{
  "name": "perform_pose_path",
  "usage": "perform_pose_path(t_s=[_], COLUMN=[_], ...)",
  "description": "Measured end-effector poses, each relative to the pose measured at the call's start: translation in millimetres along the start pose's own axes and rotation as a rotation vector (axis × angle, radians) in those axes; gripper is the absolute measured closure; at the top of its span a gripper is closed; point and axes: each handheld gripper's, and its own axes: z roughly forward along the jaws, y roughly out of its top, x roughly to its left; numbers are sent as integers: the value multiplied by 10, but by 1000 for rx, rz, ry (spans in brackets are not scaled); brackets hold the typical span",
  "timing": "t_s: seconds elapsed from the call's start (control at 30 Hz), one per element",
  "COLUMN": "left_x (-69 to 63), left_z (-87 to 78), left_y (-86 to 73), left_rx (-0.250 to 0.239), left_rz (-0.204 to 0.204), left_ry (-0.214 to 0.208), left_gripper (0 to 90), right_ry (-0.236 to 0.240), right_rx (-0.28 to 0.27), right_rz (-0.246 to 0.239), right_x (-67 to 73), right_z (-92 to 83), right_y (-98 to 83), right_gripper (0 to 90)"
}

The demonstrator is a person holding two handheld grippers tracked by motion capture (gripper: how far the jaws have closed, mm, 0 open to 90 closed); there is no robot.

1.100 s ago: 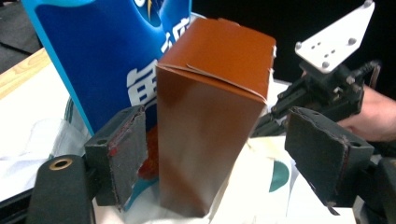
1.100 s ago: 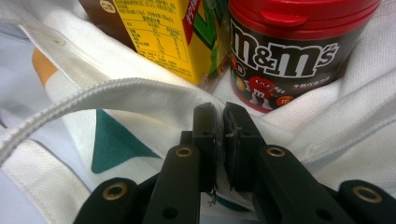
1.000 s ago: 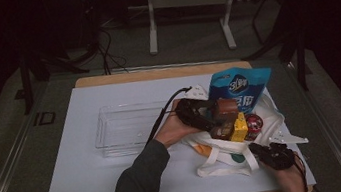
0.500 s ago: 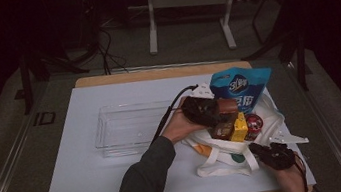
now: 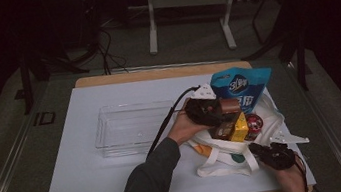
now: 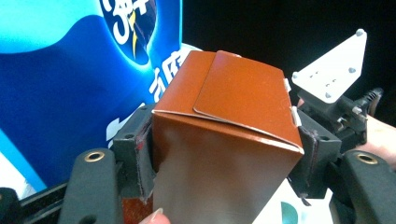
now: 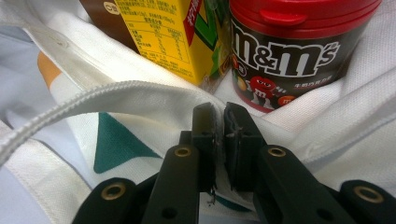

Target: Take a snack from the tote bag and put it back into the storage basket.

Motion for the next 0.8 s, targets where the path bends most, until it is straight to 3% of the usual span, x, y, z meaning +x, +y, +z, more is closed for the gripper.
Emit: perform_pose_path(t_s=[0.13,0.3,0.6,0.7,0.8], left_x=[-44,-37,-104,-108,-114], left_z=[9,13,-18,-30,-126], left_y=[-34,-61,-41,-37,6], left_rx=[-33,-65,-55,-56,-95], left_rz=[6,-8,66,68,68], left_ry=[19,11,43,45,55], left_gripper=[367,374,419,421,424], right_ry=[1,2,7,8,8], right_rx=[0,-1,-4,-4,-6], right_rz=[0,1,3,2,-1], right_x=[0,-1,-8,-9,-11], right_z=[0,0,-1,-1,0], right_y=[0,-2,-4,-5,-7], right_gripper=[830,830,830,830,830])
